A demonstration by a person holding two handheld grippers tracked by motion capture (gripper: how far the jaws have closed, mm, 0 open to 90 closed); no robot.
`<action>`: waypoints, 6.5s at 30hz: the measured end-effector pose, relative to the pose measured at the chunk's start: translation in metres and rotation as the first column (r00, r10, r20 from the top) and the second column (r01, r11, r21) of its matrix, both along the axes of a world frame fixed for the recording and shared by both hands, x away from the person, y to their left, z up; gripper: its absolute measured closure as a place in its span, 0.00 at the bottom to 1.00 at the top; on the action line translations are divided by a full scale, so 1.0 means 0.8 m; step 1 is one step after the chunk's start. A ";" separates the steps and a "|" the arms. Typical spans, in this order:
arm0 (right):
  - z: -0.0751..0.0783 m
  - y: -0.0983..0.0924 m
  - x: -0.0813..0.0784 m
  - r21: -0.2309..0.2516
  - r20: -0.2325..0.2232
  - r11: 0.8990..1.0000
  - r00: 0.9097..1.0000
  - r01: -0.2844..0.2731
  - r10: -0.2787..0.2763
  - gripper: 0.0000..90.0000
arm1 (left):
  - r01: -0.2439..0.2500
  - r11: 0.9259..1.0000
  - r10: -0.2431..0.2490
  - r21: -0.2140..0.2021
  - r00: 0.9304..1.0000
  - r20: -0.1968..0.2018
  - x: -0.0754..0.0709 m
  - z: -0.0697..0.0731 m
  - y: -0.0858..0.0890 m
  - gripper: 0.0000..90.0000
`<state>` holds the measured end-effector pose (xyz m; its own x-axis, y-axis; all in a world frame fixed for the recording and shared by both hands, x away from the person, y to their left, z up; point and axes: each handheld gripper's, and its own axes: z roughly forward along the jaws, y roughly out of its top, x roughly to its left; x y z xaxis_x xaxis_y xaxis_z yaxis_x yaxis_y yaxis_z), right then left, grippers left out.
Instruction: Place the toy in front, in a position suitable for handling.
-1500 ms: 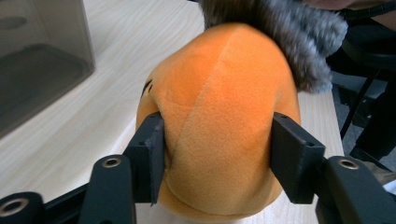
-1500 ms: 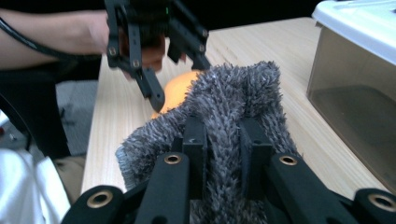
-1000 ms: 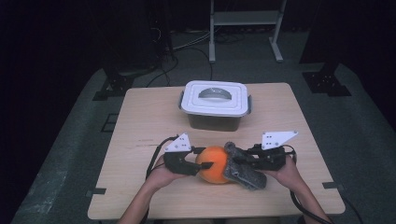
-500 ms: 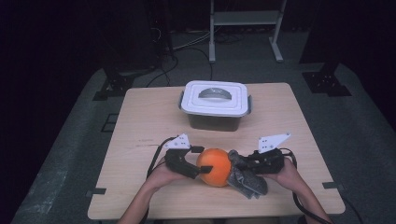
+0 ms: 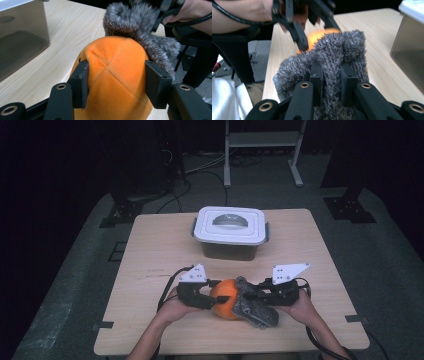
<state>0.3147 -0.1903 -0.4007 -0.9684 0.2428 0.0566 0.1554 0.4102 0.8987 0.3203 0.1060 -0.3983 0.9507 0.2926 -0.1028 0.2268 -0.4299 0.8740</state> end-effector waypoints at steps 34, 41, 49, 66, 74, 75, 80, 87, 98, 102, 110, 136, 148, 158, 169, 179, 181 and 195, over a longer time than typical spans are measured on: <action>-0.015 -0.007 0.011 -0.005 -0.035 1.000 0.999 0.017 -0.017 0.84 | -0.050 0.999 0.049 -0.017 0.998 -0.038 0.008 -0.006 0.006 0.31; -0.022 -0.017 0.012 -0.027 -0.059 1.000 0.998 -0.007 0.006 0.83 | -0.032 0.999 0.031 -0.022 0.998 -0.049 0.012 -0.022 -0.001 0.15; -0.025 -0.026 0.018 -0.052 -0.057 0.998 0.997 0.046 -0.049 0.83 | 0.055 0.998 -0.056 -0.012 0.997 -0.053 0.004 -0.020 0.000 0.42; -0.011 -0.018 0.011 0.034 -0.079 0.998 0.996 -0.043 0.045 0.84 | 0.099 0.993 -0.101 -0.062 0.995 -0.028 0.005 -0.020 0.005 0.23; -0.011 -0.013 0.013 0.019 -0.049 0.999 0.998 -0.028 0.029 0.83 | 0.093 0.995 -0.094 0.022 0.993 0.074 -0.004 -0.030 -0.014 0.26; -0.012 -0.014 0.014 0.017 -0.046 1.000 0.999 -0.018 0.018 0.83 | 0.083 0.996 -0.085 0.032 0.993 0.085 -0.004 -0.028 -0.013 0.32; -0.013 -0.023 0.018 -0.030 -0.039 0.998 0.997 0.061 -0.062 0.83 | 0.024 0.998 -0.030 0.051 0.992 0.123 -0.007 -0.015 -0.009 0.48; 0.011 -0.005 -0.001 0.043 0.034 0.999 0.999 0.021 -0.023 0.84 | 0.003 0.998 -0.011 0.064 0.992 0.125 -0.010 -0.011 -0.016 0.49; 0.004 -0.012 0.004 0.021 0.016 0.999 0.999 0.050 -0.051 0.83 | 0.013 0.998 -0.021 0.062 0.992 0.125 -0.008 -0.005 -0.006 0.49; 0.011 -0.008 0.001 0.048 0.018 0.998 0.999 0.032 -0.033 0.83 | 0.068 0.994 -0.079 0.081 0.987 0.143 -0.013 -0.007 -0.011 0.47; -0.008 -0.012 0.009 0.003 -0.048 1.000 0.999 -0.016 0.016 0.83 | 0.062 0.996 -0.068 0.056 0.993 0.099 -0.008 -0.015 -0.015 0.22; 0.014 -0.016 -0.001 0.048 0.039 0.998 0.998 0.044 -0.046 0.83 | -0.032 0.999 0.029 0.033 0.996 0.086 -0.007 -0.005 -0.014 0.50; -0.014 -0.010 0.008 -0.029 0.008 0.999 0.999 0.040 -0.040 0.82 | -0.031 0.999 0.031 0.021 1.000 0.003 0.007 -0.024 -0.012 0.19; 0.000 -0.013 0.003 -0.001 0.022 0.998 0.998 0.060 -0.060 0.83 | -0.078 0.997 0.078 0.024 0.997 0.015 0.003 -0.014 -0.013 0.45; 0.001 -0.008 0.001 -0.014 0.046 0.996 0.995 0.084 -0.083 0.83 | -0.163 0.986 0.162 0.033 0.986 0.041 -0.003 -0.006 -0.019 0.47; -0.004 -0.002 0.000 -0.039 0.038 0.997 0.997 0.065 -0.063 0.82 | -0.124 0.990 0.119 0.069 0.990 0.071 -0.004 -0.005 -0.024 0.25; -0.005 -0.003 0.001 -0.042 0.035 0.997 0.997 0.067 -0.066 0.82 | -0.128 0.989 0.123 0.074 0.990 0.073 -0.004 -0.005 -0.024 0.24; -0.001 -0.004 0.002 -0.045 0.058 0.997 0.996 0.069 -0.067 0.82 | -0.116 0.989 0.108 0.087 0.990 0.089 -0.009 -0.010 -0.030 0.45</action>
